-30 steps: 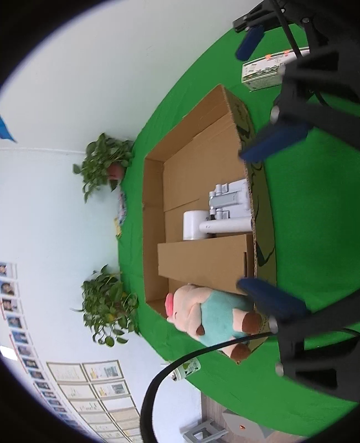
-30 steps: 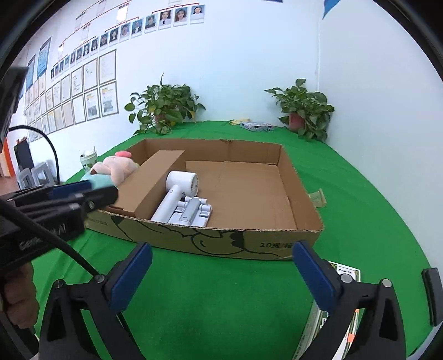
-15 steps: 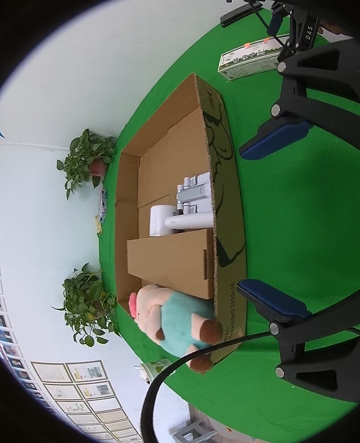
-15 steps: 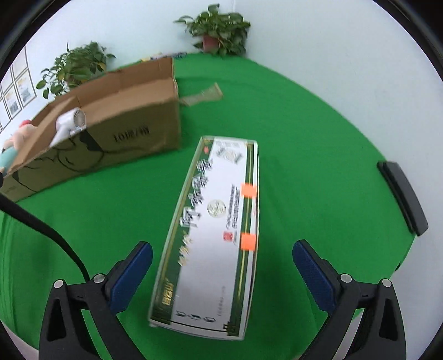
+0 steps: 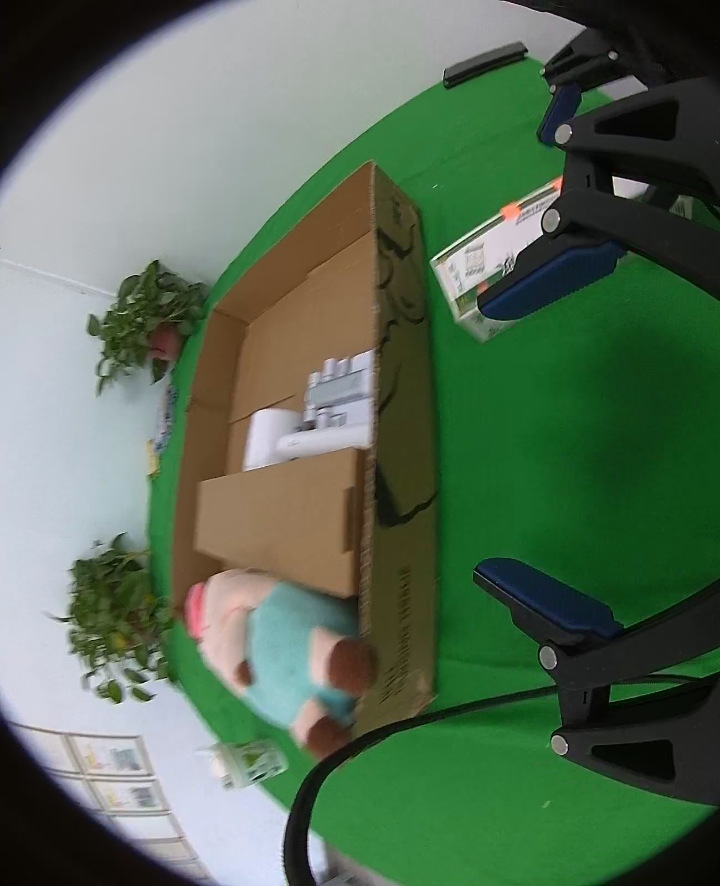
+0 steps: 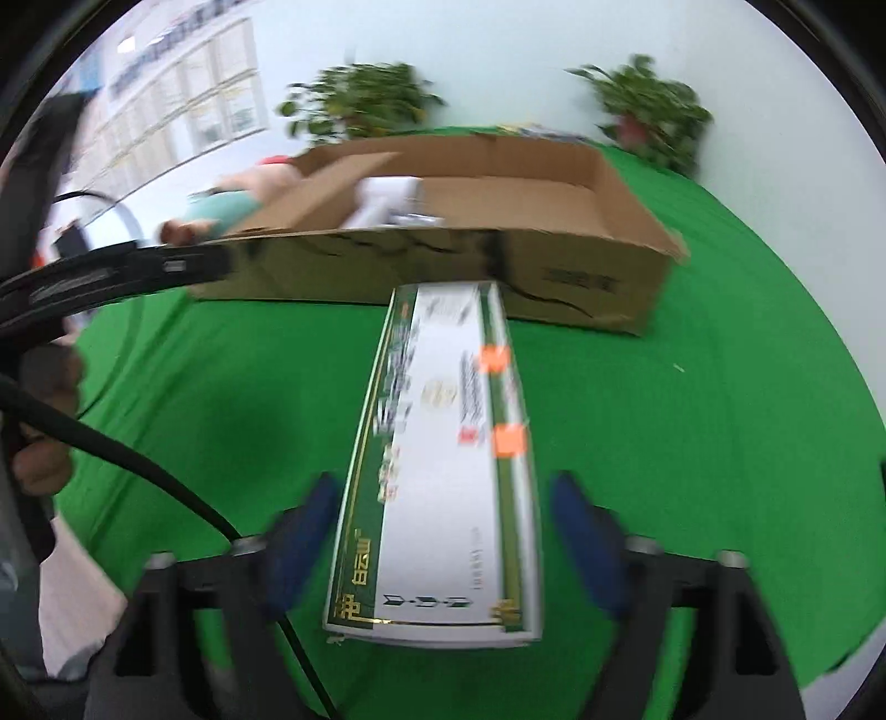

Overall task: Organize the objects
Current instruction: 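Grasp the green-and-white medicine box with the left tool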

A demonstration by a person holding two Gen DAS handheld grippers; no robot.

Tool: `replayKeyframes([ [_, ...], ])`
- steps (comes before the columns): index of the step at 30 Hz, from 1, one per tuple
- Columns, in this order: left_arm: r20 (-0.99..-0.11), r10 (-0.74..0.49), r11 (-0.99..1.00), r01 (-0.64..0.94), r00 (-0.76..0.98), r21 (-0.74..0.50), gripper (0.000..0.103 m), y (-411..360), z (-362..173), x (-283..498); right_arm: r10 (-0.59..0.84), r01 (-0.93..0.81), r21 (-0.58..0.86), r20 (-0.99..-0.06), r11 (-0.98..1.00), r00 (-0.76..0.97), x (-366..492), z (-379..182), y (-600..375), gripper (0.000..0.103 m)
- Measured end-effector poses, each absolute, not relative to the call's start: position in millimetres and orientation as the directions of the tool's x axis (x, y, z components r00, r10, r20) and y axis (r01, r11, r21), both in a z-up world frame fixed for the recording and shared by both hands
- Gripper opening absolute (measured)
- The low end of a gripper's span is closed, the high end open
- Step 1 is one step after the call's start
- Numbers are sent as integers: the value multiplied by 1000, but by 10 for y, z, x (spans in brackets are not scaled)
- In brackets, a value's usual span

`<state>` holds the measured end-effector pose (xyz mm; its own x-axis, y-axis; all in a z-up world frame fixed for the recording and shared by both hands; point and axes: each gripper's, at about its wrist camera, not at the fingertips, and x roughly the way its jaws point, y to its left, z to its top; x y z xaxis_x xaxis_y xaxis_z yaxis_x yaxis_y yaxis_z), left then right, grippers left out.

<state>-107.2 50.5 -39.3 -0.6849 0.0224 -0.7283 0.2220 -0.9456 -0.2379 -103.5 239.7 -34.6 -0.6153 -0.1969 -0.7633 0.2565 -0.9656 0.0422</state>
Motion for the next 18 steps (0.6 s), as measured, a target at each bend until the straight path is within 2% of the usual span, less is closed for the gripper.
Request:
replayKeyframes([
  [6, -765, 233, -904, 155, -601, -397, 87, 620, -701, -1199, -229, 304, 50, -775, -951, -589, -969, -410, 2181, 102],
  [12, -717, 416, -833, 82, -560, -548, 87, 784, -870, -1214, -217, 325, 25, -792, -945, -570, -932, -515, 2114, 102],
  [16, -699, 450, -807, 82, -556, -585, 87, 852, -913, -1238, -200, 321, 3, -787, -947, -583, -1019, -578, 2021, 100],
  [18, -687, 476, -787, 81, -550, -611, 87, 862, -927, -1243, -197, 319, 2, -790, -948, -581, -1050, -599, 2013, 94],
])
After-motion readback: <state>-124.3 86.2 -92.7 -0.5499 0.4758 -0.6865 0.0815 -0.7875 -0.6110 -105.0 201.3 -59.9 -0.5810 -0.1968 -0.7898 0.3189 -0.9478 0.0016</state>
